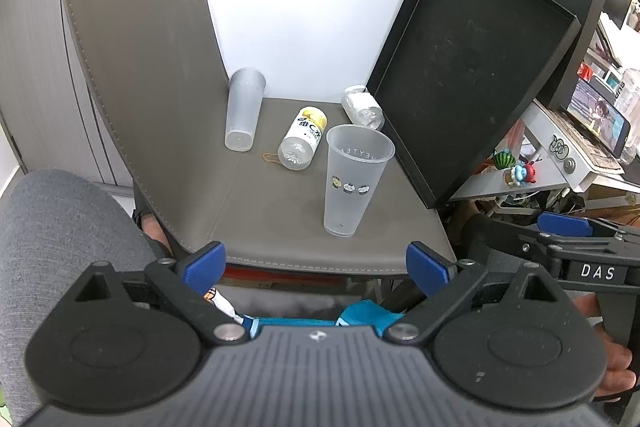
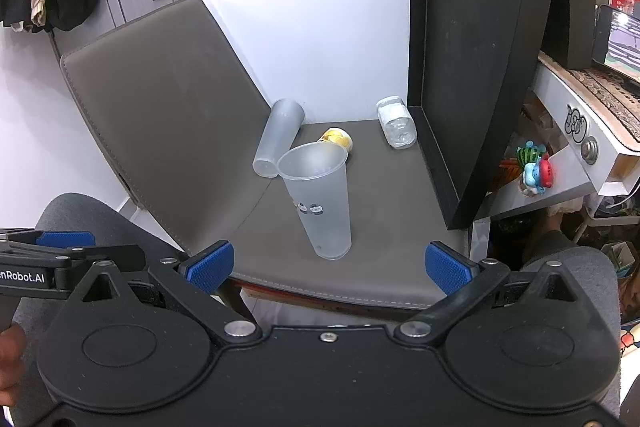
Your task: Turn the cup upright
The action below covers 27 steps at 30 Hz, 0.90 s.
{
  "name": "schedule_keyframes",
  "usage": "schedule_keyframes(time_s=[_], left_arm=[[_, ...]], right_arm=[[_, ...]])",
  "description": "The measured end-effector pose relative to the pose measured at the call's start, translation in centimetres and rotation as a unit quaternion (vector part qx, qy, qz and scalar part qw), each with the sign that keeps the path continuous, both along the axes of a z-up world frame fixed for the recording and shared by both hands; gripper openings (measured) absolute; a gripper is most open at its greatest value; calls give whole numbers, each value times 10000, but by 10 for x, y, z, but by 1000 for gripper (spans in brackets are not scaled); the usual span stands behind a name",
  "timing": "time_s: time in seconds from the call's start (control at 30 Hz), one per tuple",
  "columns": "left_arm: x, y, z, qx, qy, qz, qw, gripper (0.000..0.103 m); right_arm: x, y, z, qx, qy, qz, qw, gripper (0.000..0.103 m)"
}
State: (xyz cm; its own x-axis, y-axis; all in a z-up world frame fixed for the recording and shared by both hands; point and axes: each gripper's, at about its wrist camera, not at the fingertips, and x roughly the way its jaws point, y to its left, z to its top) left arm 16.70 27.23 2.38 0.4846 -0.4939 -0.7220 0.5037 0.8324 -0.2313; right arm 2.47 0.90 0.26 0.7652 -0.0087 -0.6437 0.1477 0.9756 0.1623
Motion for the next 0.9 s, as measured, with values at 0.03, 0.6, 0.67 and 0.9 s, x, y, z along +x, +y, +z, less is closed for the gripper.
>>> schedule_keyframes(time_s=[0.03, 0.6, 0.67, 0.9], left_arm=[[0, 0, 0, 4, -2, -1, 10000, 96], [-3, -1, 2, 49, -29, -64, 10000, 96], [-3, -2, 2, 58, -29, -77, 9999, 96], [-2, -3, 2, 87, -35, -134, 9999, 96]], right_arm=[[0, 0, 0, 1, -5, 11, 10000, 103], [2, 1, -1, -32, 51, 30, 10000, 103], [2, 1, -2, -25, 55, 33, 10000, 103], [2, 3, -2, -63, 47, 29, 10000, 103]])
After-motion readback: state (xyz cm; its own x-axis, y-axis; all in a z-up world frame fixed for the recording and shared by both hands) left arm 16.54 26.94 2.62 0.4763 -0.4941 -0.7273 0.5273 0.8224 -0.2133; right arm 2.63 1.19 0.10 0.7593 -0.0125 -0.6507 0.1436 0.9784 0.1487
